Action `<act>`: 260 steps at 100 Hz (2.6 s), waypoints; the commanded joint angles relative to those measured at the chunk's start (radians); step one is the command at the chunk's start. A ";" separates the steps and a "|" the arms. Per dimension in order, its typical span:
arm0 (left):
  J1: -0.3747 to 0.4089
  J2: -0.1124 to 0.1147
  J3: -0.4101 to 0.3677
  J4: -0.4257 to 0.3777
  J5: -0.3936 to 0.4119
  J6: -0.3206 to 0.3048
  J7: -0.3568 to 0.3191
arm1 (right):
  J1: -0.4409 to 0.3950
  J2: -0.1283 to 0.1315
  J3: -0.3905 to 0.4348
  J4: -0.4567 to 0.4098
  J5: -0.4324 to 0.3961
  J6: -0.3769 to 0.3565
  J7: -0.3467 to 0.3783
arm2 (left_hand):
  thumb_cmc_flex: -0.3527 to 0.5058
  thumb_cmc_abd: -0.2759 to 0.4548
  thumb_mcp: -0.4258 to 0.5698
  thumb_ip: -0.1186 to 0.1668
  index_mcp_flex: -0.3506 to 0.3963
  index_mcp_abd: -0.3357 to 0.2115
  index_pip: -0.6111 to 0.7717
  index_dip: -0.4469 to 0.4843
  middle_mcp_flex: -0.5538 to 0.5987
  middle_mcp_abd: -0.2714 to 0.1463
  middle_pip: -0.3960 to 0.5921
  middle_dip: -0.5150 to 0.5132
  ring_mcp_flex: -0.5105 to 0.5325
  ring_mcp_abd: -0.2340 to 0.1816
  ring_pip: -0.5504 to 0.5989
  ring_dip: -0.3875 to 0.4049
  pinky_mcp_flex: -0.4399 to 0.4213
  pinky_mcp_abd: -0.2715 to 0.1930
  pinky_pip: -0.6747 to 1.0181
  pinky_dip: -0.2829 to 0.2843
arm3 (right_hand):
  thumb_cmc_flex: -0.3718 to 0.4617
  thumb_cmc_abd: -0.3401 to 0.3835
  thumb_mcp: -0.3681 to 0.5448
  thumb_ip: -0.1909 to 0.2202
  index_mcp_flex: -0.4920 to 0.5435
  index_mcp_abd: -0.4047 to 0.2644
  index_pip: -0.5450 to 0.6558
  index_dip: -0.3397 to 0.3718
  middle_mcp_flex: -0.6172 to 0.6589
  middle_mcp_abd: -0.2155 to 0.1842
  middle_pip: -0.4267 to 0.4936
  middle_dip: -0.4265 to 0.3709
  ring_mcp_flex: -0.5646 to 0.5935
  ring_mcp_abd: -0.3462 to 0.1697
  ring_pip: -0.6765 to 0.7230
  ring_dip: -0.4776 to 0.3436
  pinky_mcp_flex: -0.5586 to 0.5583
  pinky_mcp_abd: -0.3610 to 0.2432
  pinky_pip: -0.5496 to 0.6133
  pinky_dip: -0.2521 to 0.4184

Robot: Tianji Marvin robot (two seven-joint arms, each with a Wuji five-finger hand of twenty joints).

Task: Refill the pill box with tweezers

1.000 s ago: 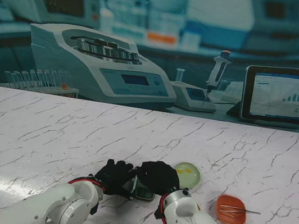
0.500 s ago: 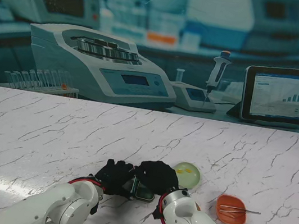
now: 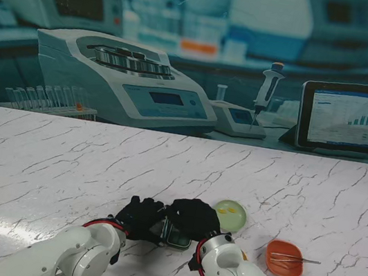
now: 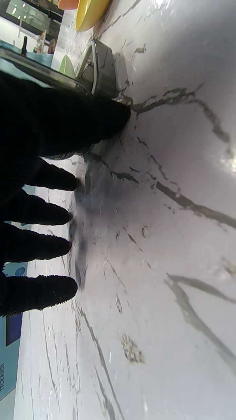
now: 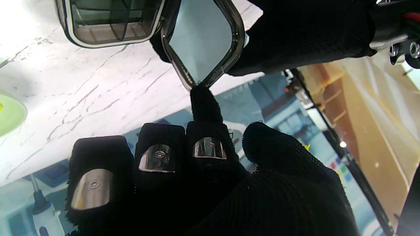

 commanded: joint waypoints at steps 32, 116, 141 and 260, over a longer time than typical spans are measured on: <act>0.077 -0.003 -0.096 -0.052 0.050 -0.026 -0.003 | -0.107 0.038 0.166 -0.118 -0.080 -0.105 0.124 | -0.069 0.012 0.026 0.035 0.099 0.054 -0.043 -0.154 0.050 -0.006 -0.041 -0.059 0.024 0.008 -0.115 -0.138 -0.011 0.051 -0.274 -0.201 | -0.028 -0.077 0.015 -0.082 -0.091 -0.068 -0.138 0.014 -0.262 0.209 -0.458 -0.089 -0.346 0.119 -0.290 -0.067 -0.362 -0.214 -0.169 0.025; 0.355 -0.026 -0.394 -0.318 0.031 -0.089 0.067 | -0.552 0.053 0.847 -0.336 -0.247 -0.553 0.226 | -0.200 0.014 0.029 0.037 0.106 0.107 -0.079 -0.273 0.032 0.017 -0.108 -0.143 -0.042 -0.025 -0.235 -0.314 0.011 -0.023 -0.546 -0.426 | -0.047 -0.286 -0.019 -0.196 -0.269 -0.130 -0.269 0.053 -0.591 0.131 -1.323 -0.437 -0.672 0.027 -1.411 -0.531 -0.762 0.001 -1.251 -0.252; 0.383 -0.031 -0.399 -0.316 0.019 -0.080 0.100 | -0.601 0.049 0.930 -0.306 -0.279 -0.603 0.197 | -0.197 0.012 0.032 0.037 0.114 0.102 -0.072 -0.272 0.035 0.016 -0.106 -0.145 -0.044 -0.025 -0.229 -0.321 0.014 -0.023 -0.535 -0.419 | -0.041 -0.305 -0.014 -0.205 -0.276 -0.150 -0.252 0.079 -0.592 0.113 -1.308 -0.435 -0.662 0.013 -1.397 -0.536 -0.747 -0.023 -1.253 -0.260; 0.305 -0.044 -0.286 -0.241 -0.063 0.013 0.158 | -0.508 0.079 0.912 -0.038 -0.458 -0.693 0.109 | -0.158 0.048 0.037 0.041 0.223 0.076 0.036 -0.165 0.074 0.026 -0.084 -0.130 -0.032 0.001 -0.198 -0.314 0.009 -0.011 -0.413 -0.367 | 0.042 -0.329 0.048 -0.199 -0.210 -0.248 -0.213 0.135 -0.523 0.036 -1.209 -0.440 -0.603 -0.047 -1.299 -0.508 -0.717 -0.063 -1.176 -0.288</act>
